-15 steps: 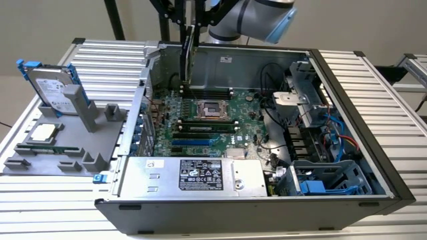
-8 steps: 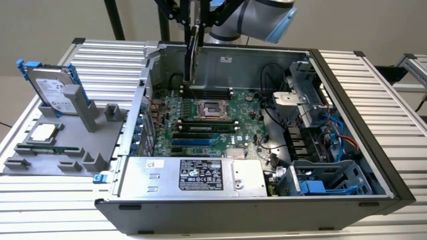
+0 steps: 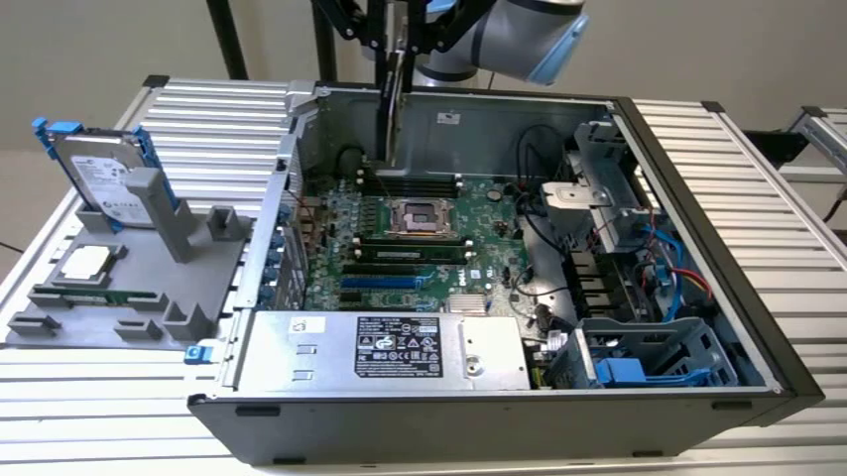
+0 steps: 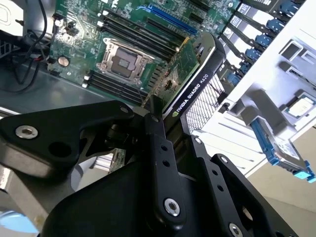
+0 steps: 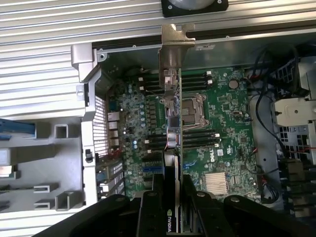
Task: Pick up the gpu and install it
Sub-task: 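Pick up the gpu and move the gpu toward the slot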
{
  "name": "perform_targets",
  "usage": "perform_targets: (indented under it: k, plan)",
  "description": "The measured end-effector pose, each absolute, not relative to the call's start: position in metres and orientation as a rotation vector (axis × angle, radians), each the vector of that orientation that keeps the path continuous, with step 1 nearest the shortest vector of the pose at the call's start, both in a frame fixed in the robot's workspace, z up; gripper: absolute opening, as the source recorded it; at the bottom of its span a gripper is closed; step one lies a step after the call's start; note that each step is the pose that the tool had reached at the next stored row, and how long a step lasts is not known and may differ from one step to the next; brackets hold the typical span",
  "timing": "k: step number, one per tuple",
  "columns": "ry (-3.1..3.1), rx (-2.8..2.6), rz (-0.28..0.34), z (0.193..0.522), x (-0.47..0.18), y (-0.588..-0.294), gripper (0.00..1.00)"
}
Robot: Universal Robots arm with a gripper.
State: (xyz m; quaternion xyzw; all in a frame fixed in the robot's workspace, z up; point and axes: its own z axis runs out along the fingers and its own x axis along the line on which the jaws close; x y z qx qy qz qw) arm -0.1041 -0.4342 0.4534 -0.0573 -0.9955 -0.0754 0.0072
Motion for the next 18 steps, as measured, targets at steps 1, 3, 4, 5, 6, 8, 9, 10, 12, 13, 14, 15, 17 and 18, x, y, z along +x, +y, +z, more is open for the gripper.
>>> perform_targets:
  k: [1, 3, 4, 5, 6, 8, 9, 10, 12, 13, 14, 15, 17, 18]
  plan:
    - [-3.113, -0.179, -0.236, 0.4534, -0.1034, -0.4342, 0.00]
    - [-3.113, -0.179, -0.236, 0.4534, -0.1022, -0.4342, 0.00]
    - [-3.113, -0.179, -0.236, 0.4534, -0.1017, -0.4342, 0.00]
    - [-3.113, -0.179, -0.236, 0.4534, -0.1012, -0.4342, 0.00]
    - [-3.113, -0.179, -0.236, 0.4534, -0.1010, -0.4342, 0.00]
    - [-3.113, -0.179, -0.236, 0.4534, -0.1009, -0.4342, 0.00]
    - [-3.113, -0.179, -0.236, 0.4534, -0.1006, -0.4342, 0.00]
    - [-3.113, -0.179, -0.236, 0.4534, -0.1005, -0.4342, 0.00]
    - [-3.113, -0.179, -0.236, 0.4534, -0.1004, -0.4342, 0.00]
    - [-3.113, -0.179, -0.236, 0.4534, -0.1004, -0.4342, 0.00]
    - [-3.113, -0.179, -0.236, 0.4534, -0.1004, -0.4342, 0.00]
    - [-3.113, -0.179, -0.236, 0.4534, -0.1004, -0.4342, 0.00]
    - [-3.113, -0.179, -0.236, 0.4534, -0.1003, -0.4342, 0.00]
    - [-3.113, -0.179, -0.236, 0.4534, -0.1003, -0.4342, 0.00]
